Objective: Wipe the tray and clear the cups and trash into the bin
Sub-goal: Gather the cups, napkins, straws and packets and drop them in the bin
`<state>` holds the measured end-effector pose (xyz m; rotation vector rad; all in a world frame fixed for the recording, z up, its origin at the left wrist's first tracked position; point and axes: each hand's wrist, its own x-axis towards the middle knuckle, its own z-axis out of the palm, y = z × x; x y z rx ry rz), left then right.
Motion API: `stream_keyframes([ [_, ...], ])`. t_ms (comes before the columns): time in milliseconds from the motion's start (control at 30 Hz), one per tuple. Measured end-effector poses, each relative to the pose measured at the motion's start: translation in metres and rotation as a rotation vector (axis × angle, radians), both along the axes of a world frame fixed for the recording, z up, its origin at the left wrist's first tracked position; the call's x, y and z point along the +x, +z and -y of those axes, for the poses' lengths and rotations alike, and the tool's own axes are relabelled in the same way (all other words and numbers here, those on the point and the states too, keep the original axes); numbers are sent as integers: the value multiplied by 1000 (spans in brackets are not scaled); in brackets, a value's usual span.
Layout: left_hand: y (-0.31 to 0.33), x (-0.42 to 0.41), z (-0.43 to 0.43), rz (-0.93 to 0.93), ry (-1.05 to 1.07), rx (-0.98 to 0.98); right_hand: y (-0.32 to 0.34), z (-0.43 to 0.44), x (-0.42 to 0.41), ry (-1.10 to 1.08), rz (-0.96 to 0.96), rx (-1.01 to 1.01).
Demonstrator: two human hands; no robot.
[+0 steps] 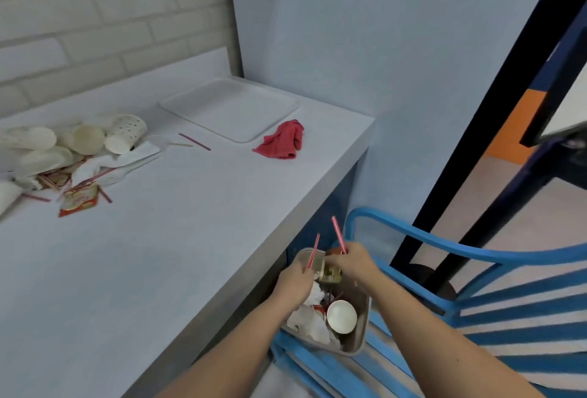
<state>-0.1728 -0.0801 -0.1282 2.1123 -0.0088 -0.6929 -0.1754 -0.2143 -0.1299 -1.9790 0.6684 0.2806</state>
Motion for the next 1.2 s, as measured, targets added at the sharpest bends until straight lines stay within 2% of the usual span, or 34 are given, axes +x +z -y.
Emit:
stream_keyframes([
  [167,-33,-2,1,-240,151,22,-21,0,-9,66,-70,138],
  [367,-46,5,10,-451,306,-5,-30,13,-6,103,-265,180],
  [500,-45,12,19,-510,343,-105,-29,13,0,95,-324,279],
  [600,-38,15,27,-508,307,-185,-23,13,3,149,-369,244],
  [800,-31,22,27,-337,291,-90,-7,13,10,321,-342,61],
  [933,-10,28,23,-103,210,3,22,-1,26,414,-293,-14],
  [1067,27,27,6,123,228,-76,72,-21,48,568,-345,-80],
  [1200,69,27,-23,303,312,-136,118,-52,63,603,-211,-109],
])
